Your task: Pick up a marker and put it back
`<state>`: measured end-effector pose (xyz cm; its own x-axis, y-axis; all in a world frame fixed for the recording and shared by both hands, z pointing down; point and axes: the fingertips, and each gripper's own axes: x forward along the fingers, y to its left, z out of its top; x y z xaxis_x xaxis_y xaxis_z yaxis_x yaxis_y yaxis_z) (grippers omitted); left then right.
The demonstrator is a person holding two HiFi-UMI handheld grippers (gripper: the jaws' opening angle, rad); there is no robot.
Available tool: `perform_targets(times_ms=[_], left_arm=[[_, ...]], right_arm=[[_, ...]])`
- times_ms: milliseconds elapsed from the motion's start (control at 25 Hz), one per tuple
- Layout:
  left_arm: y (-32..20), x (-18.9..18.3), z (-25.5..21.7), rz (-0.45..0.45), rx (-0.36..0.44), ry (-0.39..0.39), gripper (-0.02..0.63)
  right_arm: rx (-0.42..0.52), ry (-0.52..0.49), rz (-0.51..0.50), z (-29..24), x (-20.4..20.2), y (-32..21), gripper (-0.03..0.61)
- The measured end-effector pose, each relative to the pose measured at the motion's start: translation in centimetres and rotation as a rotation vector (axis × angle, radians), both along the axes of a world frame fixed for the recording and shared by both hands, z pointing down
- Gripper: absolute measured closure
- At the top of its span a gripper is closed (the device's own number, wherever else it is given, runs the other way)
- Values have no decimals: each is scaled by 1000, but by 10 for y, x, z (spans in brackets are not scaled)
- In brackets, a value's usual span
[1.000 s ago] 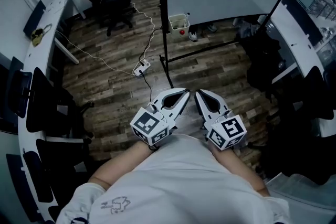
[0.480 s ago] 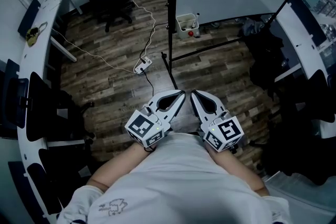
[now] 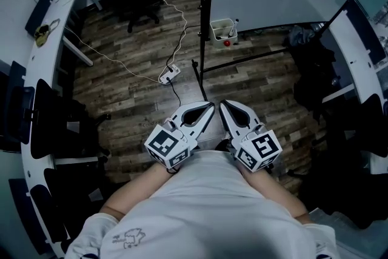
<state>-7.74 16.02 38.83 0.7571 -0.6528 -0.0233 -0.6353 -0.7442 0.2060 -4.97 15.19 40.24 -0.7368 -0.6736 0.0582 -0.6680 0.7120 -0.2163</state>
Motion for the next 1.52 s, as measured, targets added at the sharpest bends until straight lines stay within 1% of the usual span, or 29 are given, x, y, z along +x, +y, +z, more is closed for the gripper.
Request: perform_targets(times_ms=[160,320,480,640,840,960,1080,1200,1280,1440,1520], left_arm=[[-30,3,2,-39,2,-5,607],[-73,15,3,-80,-5,-3,607],[-120,41,6,-97,-3,9,607],[-167,75,8,-97,-7,19,608],[-210,106,5,-112,-25,19,607],[-225,117,7,-132,-46,18,607],[-242,117,10,-156,-57,10,607],[-251,111,20,-165,-92,13,609],[-259,108,26,-163,-110,12,609],[-285,101,32,-144,-116,5,607],[-300,97,38,-130,-135,7,607]], right_arm=[[10,6,-47,1,1,-29,568],[10,7,-74,-1,18,-73,568],[19,15,-96,0,43,-119,568],[31,18,-103,0,78,-166,568],[-6,10,-109,-3,112,-209,568],[-52,13,-137,6,123,-227,568],[-95,6,-158,17,122,-243,568],[-123,3,-148,26,122,-254,568],[-143,0,-138,32,121,-263,568],[-142,7,-128,36,115,-287,568],[-160,0,-117,40,112,-301,567]])
